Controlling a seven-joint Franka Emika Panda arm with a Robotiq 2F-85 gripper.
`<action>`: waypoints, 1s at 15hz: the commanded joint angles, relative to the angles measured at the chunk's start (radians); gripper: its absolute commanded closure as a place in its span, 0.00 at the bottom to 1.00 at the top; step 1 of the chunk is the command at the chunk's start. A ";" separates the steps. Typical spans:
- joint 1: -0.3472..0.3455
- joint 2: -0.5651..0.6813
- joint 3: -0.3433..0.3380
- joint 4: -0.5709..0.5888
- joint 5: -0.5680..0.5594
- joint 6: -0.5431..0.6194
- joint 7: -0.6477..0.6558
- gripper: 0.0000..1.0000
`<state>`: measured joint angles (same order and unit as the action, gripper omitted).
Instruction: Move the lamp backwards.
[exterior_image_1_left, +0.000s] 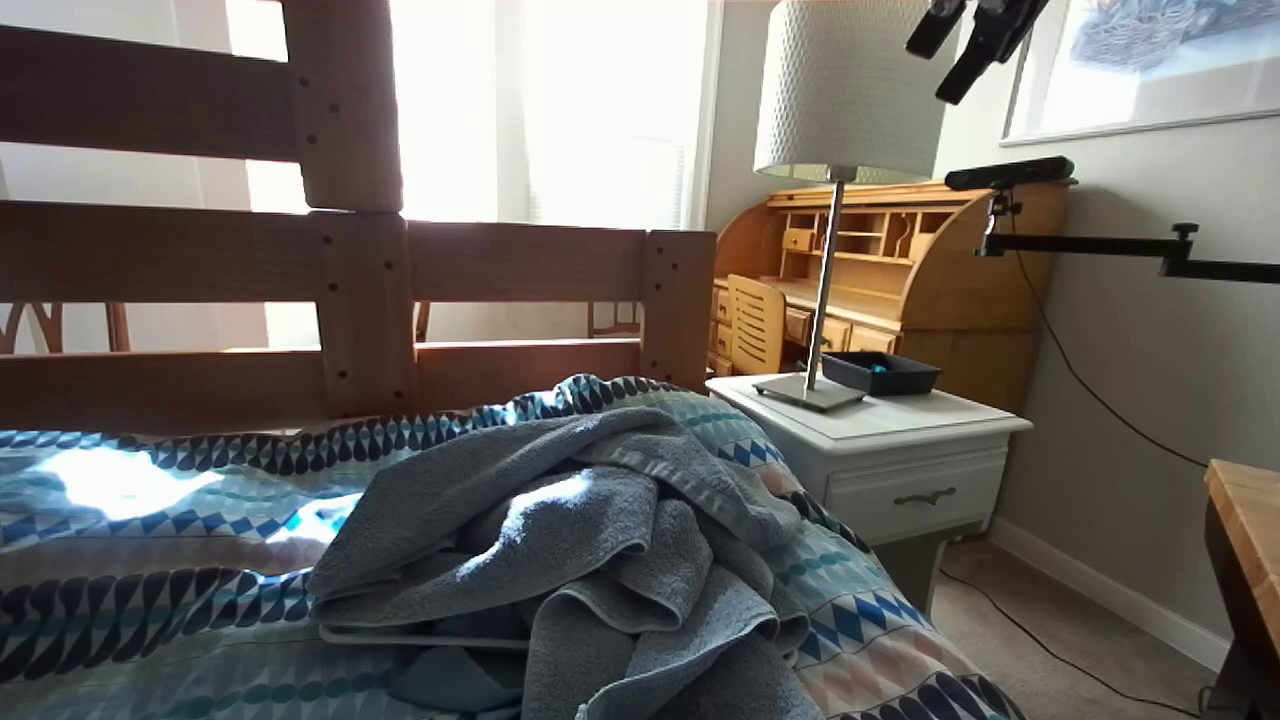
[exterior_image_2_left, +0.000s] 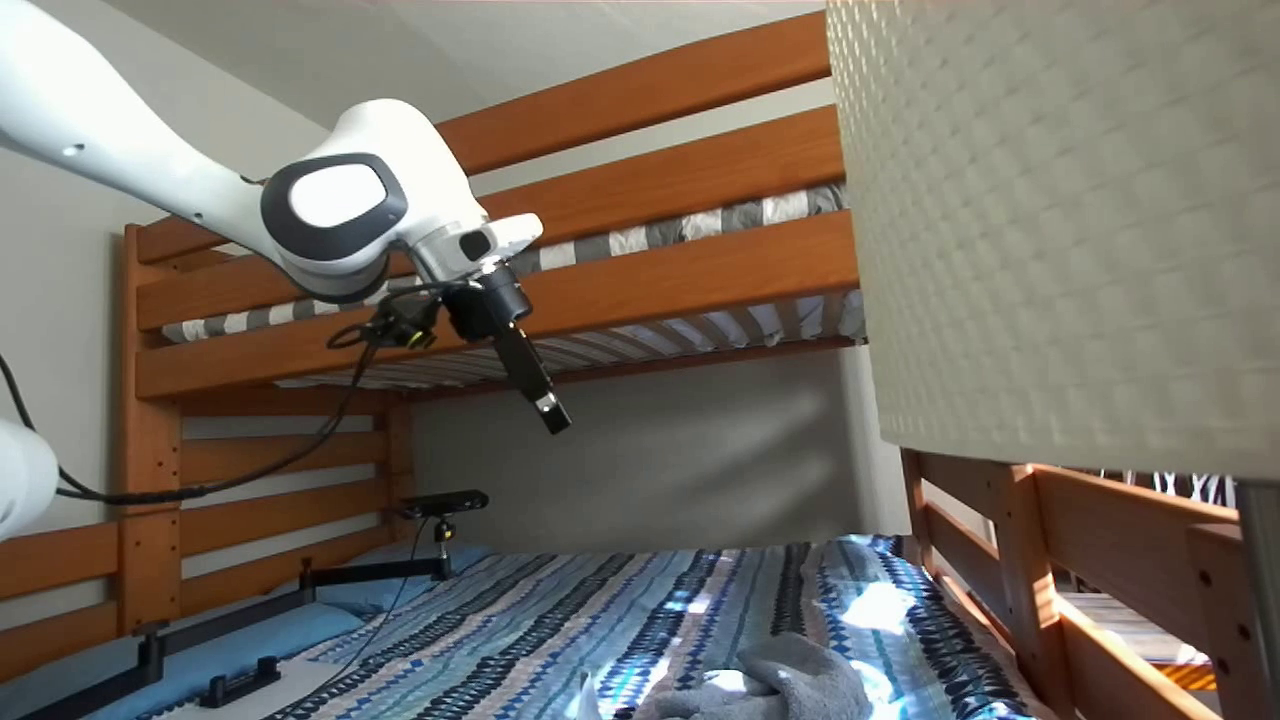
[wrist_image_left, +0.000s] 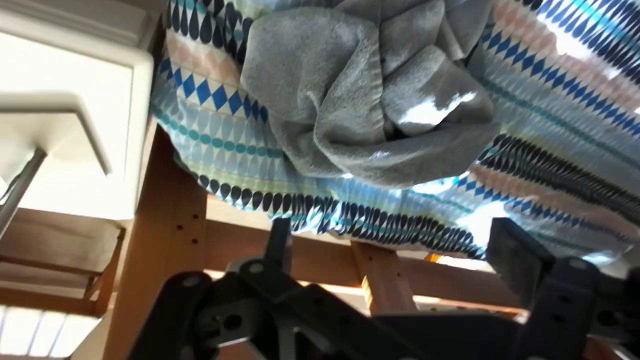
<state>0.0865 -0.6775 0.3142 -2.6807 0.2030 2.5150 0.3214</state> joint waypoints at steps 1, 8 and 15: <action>-0.131 0.048 0.073 -0.054 -0.121 0.214 0.139 0.00; -0.465 0.158 0.214 -0.068 -0.274 0.375 0.362 0.00; -0.759 0.229 0.354 -0.065 -0.358 0.549 0.481 0.00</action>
<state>-0.5245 -0.4741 0.5740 -2.7552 -0.0976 2.9731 0.7226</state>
